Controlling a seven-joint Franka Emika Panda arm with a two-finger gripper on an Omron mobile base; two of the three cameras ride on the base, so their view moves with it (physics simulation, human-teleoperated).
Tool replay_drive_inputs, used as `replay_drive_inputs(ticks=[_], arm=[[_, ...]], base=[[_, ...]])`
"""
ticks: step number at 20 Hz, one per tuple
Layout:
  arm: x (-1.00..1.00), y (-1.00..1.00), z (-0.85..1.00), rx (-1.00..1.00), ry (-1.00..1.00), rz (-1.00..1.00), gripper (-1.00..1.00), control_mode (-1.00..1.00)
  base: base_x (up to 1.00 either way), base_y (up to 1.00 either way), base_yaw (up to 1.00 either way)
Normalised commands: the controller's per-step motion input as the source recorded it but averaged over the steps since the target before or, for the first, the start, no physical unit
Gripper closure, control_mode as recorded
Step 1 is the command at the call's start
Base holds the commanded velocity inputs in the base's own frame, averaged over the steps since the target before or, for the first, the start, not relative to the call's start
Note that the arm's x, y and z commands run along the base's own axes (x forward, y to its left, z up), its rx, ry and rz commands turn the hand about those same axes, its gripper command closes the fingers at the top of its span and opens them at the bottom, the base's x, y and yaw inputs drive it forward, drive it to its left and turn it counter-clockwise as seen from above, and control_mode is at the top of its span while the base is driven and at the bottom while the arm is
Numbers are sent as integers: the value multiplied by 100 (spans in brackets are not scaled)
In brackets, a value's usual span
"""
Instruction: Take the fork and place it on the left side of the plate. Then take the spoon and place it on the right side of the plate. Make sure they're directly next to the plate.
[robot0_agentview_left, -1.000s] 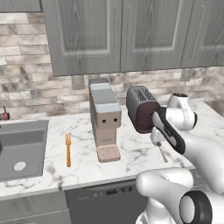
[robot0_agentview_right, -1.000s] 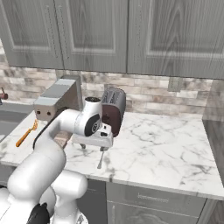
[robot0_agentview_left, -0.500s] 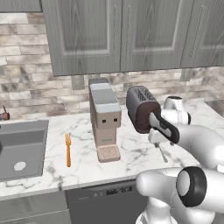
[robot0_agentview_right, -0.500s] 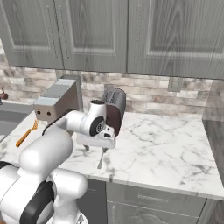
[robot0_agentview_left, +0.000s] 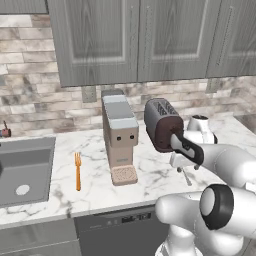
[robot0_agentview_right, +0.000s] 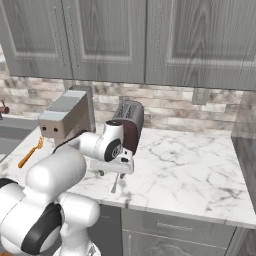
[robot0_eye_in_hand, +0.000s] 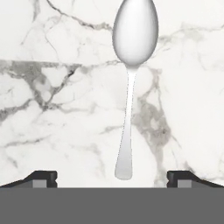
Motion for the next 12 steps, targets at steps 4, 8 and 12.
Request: replay_drive_inputs(ticks=[4,8,12], arm=[[5,0,-7,0,-3,0,-100,-100],[4,-4,-17,0,-1,0,-100,-100],[14,0,-26,0,0,0,-100,-100]], base=[[0,0,0],[0,0,0],[0,0,0]])
